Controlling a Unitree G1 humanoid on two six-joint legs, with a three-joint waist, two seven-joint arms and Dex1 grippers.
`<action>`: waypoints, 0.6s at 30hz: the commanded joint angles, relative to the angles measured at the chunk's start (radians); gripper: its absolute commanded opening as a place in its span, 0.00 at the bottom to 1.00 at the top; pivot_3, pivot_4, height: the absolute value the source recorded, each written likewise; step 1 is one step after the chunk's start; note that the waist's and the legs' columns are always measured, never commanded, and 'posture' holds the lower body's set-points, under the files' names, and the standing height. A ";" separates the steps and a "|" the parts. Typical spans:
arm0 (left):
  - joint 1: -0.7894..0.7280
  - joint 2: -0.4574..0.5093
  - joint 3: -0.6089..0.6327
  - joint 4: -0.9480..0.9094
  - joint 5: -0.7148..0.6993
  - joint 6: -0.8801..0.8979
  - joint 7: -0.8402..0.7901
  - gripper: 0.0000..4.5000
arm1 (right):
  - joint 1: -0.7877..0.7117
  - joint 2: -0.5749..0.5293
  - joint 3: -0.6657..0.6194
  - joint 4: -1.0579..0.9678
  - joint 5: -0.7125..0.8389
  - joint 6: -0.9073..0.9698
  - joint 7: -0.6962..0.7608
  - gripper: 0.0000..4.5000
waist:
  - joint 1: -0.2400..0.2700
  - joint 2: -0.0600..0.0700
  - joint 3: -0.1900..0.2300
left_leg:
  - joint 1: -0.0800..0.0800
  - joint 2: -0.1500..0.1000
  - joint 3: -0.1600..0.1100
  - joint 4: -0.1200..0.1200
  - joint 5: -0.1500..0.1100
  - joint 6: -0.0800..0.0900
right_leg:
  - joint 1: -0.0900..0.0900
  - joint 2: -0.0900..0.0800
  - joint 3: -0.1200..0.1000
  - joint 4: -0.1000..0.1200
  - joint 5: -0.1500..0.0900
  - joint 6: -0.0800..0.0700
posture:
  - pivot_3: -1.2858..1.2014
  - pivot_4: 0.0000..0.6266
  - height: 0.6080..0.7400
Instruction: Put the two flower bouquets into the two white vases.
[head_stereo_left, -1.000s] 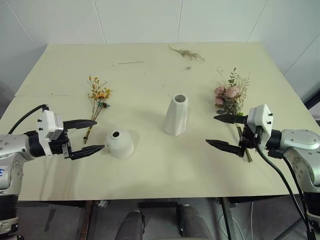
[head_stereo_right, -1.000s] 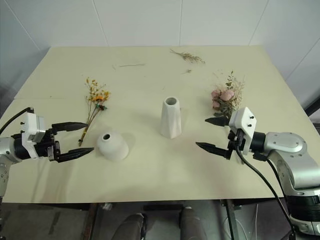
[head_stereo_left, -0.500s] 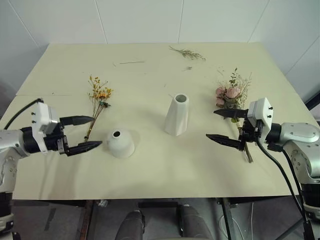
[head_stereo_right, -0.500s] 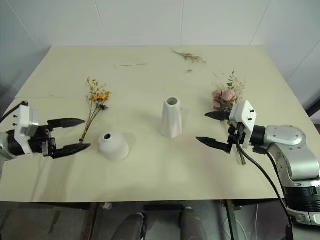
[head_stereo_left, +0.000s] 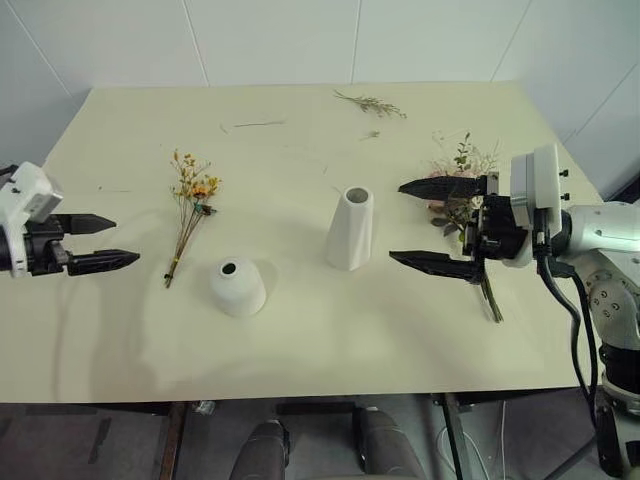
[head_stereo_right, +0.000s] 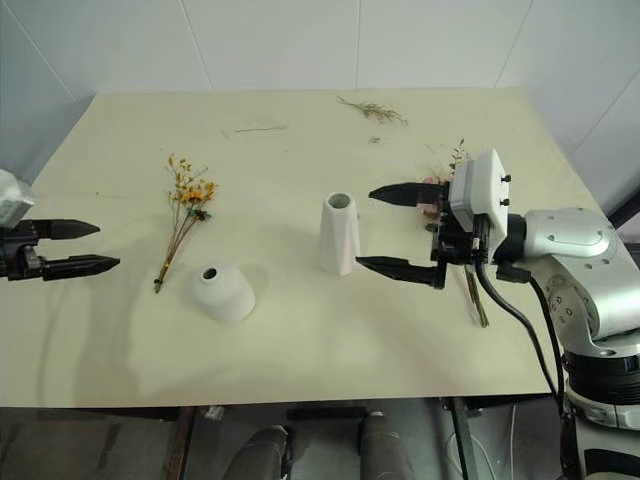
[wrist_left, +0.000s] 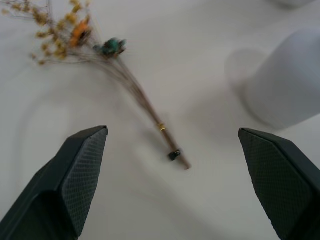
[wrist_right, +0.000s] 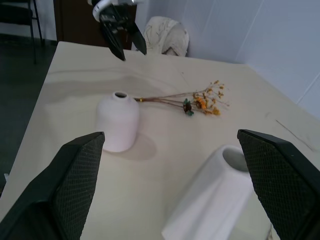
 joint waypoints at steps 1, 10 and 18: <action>-0.172 -0.075 -0.153 0.003 0.126 0.113 0.093 0.99 | -0.012 0.008 -0.010 -0.033 0.029 0.014 -0.021 1.00 | 0.013 0.000 0.000 | -0.001 -0.001 -0.001 0.001 0.000 0.000 | 0.000 -0.001 -0.002 0.000 0.000 0.000 | 0.52 0.24 1.00; -0.451 -0.165 -0.399 0.051 0.293 0.389 0.096 0.99 | -0.021 0.028 0.022 -0.044 0.026 0.011 -0.029 1.00 | -0.011 -0.004 0.001 | -0.005 0.000 0.001 0.000 0.000 0.000 | -0.005 0.001 0.000 0.005 0.000 0.001 | 0.52 0.24 1.00; -0.477 -0.155 -0.492 0.109 0.387 0.460 0.087 0.99 | 0.025 0.079 0.035 -0.092 0.019 -0.001 -0.075 1.00 | -0.017 -0.004 0.001 | -0.005 0.001 0.000 0.001 0.001 0.000 | -0.005 0.001 0.000 0.005 0.000 0.000 | 0.52 0.24 1.00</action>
